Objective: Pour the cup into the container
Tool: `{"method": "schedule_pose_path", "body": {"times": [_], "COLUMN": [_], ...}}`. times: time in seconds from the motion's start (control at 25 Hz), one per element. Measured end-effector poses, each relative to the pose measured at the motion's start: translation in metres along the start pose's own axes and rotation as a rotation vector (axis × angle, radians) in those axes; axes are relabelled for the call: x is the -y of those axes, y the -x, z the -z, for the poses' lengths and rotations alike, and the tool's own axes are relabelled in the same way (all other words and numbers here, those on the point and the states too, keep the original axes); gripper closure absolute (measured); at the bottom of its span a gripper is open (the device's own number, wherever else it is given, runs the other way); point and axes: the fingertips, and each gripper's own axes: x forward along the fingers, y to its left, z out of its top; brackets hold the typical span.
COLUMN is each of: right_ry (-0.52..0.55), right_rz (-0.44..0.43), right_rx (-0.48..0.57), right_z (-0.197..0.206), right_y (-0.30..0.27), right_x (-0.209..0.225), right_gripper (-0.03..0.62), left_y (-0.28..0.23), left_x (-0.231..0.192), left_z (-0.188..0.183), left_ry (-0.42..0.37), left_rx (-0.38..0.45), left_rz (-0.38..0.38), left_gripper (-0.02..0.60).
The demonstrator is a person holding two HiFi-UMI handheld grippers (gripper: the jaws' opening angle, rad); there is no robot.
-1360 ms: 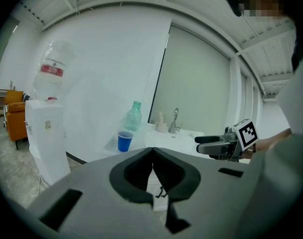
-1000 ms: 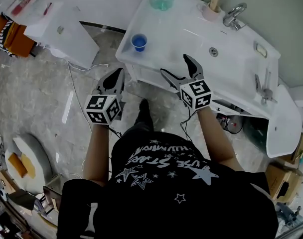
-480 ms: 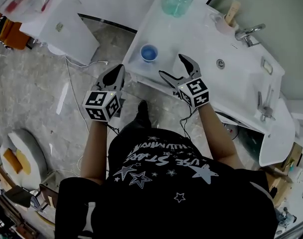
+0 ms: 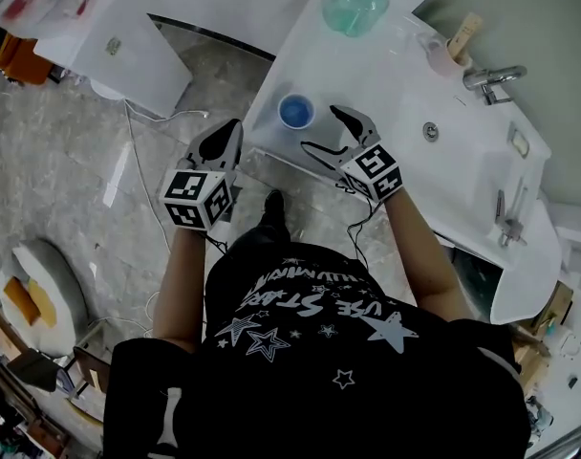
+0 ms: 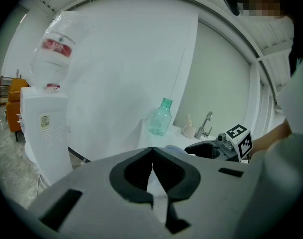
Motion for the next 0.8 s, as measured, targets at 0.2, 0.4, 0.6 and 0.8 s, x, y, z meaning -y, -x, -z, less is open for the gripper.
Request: {"method": "schedule_pose_path", "body": {"times": [0.2, 0.4, 0.6, 0.8], "right_ry": [0.007, 0.021, 0.094, 0.114], "right_rz": [-0.026, -0.046, -0.081, -0.106], "right_rx": [-0.01, -0.014, -0.043, -0.025], "right_z": [-0.001, -0.003, -0.002, -0.008], "right_y": [-0.019, -0.033, -0.045, -0.055], "right_x": [0.0, 0.002, -0.002, -0.004], "right_gripper": [0.195, 0.204, 0.204, 0.206], "left_y": [-0.004, -0.01, -0.017, -0.023], "left_x": [-0.013, -0.022, -0.028, -0.034], "left_z": [0.001, 0.002, 0.003, 0.002], "left_ry": [0.008, 0.013, 0.019, 0.021], "left_rx": [-0.009, -0.022, -0.031, -0.04], "left_rz": [-0.008, -0.008, -0.007, -0.006], "left_gripper": [0.571, 0.571, 0.571, 0.571]}}
